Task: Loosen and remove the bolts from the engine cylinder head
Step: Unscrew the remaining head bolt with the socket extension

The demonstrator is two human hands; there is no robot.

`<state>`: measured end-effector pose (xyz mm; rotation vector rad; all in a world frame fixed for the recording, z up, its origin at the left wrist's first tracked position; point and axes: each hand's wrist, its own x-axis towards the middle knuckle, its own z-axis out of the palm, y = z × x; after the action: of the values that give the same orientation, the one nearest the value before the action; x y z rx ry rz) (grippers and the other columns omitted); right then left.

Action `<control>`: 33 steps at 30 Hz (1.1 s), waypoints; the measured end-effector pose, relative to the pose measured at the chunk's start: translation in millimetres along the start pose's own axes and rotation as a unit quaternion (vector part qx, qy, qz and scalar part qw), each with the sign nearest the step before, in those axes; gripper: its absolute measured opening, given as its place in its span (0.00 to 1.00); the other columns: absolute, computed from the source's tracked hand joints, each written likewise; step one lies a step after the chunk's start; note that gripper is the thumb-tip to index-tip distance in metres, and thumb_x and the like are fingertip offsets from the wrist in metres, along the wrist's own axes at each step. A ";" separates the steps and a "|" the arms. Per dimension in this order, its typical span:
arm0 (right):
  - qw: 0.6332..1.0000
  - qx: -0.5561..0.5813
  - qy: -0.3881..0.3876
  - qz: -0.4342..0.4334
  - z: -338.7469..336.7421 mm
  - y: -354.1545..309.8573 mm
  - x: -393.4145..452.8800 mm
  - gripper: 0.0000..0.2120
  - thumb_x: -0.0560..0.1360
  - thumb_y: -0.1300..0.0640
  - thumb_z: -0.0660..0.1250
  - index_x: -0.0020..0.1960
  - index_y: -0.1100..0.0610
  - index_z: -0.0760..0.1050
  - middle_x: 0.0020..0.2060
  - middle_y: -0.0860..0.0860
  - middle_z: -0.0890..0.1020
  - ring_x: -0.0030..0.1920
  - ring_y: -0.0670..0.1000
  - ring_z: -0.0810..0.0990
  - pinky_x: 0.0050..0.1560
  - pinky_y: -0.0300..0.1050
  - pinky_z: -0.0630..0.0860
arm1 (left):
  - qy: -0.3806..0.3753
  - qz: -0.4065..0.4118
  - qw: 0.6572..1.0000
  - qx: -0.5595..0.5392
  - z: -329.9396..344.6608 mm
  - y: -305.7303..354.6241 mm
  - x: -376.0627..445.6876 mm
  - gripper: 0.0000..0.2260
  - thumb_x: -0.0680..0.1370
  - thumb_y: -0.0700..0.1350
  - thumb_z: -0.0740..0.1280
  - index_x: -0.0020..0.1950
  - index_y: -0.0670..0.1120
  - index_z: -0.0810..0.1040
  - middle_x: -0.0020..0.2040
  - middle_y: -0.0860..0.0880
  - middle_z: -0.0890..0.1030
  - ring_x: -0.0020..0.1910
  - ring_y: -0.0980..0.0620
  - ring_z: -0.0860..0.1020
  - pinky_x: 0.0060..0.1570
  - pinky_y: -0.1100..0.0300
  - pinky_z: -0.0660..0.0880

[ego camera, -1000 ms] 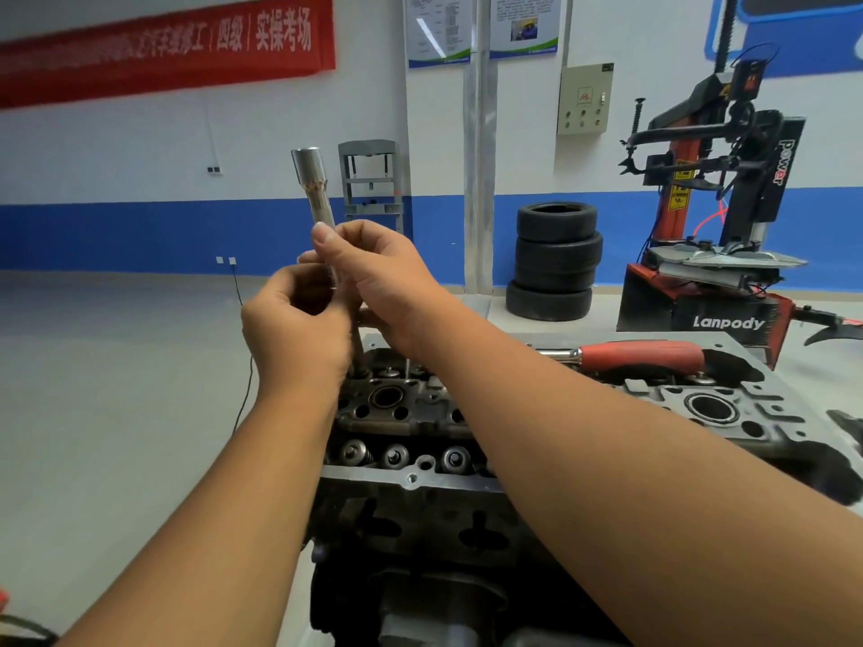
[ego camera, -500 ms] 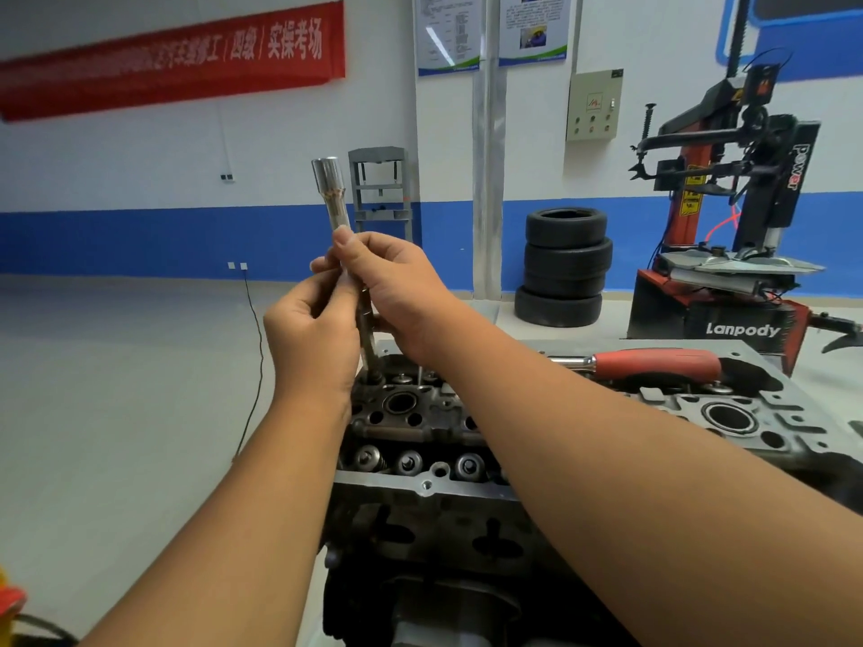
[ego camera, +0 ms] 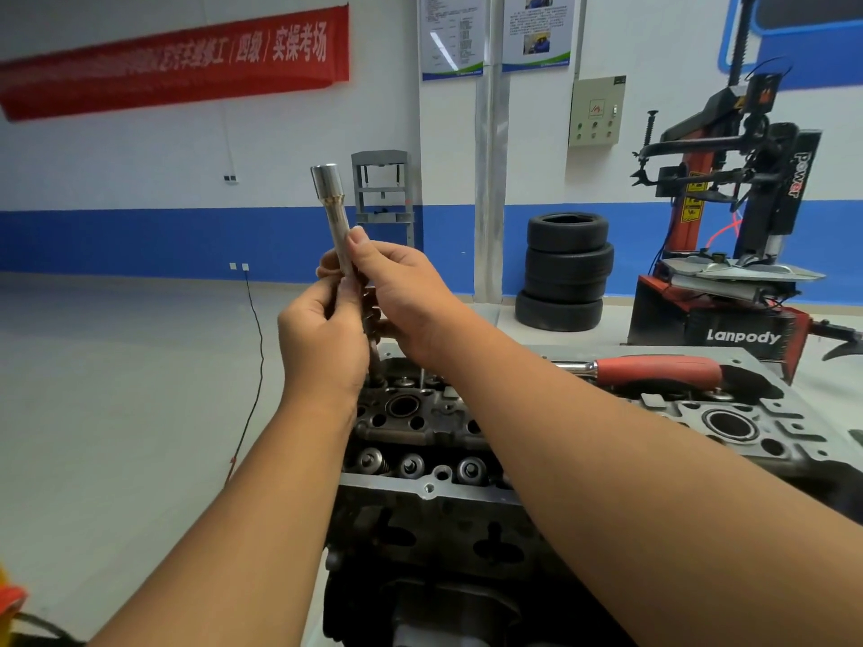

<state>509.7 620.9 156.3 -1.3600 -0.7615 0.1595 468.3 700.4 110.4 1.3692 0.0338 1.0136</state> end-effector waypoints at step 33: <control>0.999 0.051 -0.013 -0.005 -1.7 0.9 -1.5 0.11 0.80 0.53 0.72 0.56 0.59 0.76 0.55 0.59 0.87 0.51 0.54 0.86 0.55 0.57 0.84 | 0.022 0.024 0.999 0.012 -6.3 -4.3 2.1 0.06 0.78 0.44 0.77 0.46 0.56 0.85 0.46 0.51 0.88 0.48 0.48 0.87 0.50 0.44 0.85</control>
<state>509.9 619.0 154.9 -1.2587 -0.7716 0.2065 468.5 707.2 106.4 1.3744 0.0465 1.0861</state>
